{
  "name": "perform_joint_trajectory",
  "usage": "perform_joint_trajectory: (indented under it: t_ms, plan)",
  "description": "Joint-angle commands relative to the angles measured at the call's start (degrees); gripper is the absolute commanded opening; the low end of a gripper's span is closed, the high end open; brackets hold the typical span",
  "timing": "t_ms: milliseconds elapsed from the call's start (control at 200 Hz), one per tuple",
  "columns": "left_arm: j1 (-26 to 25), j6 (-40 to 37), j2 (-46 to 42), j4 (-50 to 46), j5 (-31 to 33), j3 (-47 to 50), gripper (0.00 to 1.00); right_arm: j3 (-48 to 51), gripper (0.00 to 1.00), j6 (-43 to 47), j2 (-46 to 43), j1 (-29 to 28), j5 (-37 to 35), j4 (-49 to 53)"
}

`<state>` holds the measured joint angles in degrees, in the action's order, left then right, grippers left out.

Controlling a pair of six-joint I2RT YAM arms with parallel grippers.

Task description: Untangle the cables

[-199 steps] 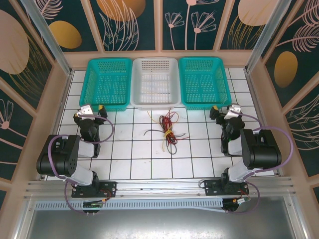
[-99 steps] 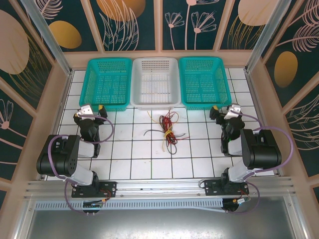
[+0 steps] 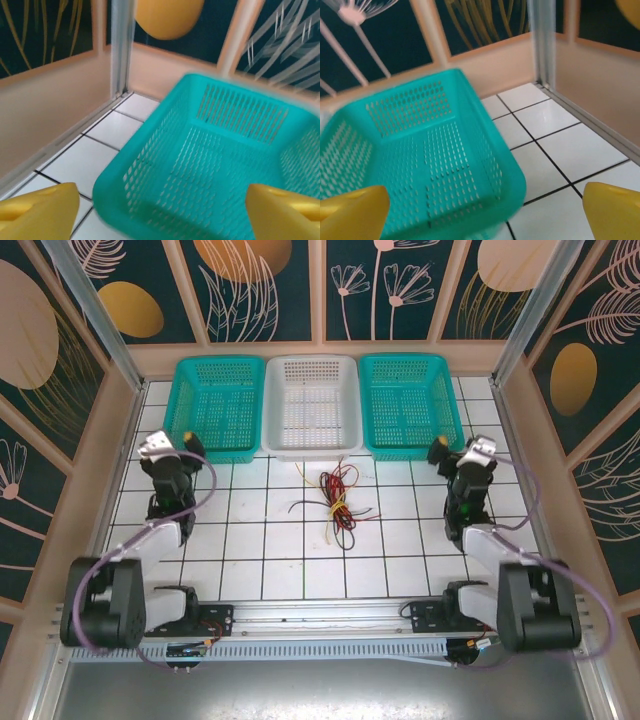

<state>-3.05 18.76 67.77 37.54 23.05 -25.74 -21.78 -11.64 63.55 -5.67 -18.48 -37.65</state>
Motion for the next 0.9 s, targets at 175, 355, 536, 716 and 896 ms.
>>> perform_joint_trajectory:
  t_ms: [175,355,536,716,896]
  plan:
    - [-7.3,25.24,-19.25,-43.01,-0.1,-3.73,0.7,-5.73,0.95,-29.37,-21.23,-7.82,-8.29,53.13]
    - [-8.95,28.12,-24.15,-53.03,-12.13,-3.52,0.65,-12.14,0.84,-21.14,-17.25,-18.41,14.39,56.42]
    - [-11.29,27.18,-23.96,-55.34,-19.72,-6.1,0.64,-16.17,0.86,-19.15,-8.37,-32.76,22.89,55.12]
    - [-22.04,27.39,-17.77,-54.53,-16.02,-10.45,0.64,-20.03,0.86,-17.27,5.42,-37.07,25.29,51.44]
    - [-28.09,29.97,-11.3,-52.12,-13.3,-13.95,0.65,-19.96,0.86,-15.34,15.6,-37.48,28.41,45.35]
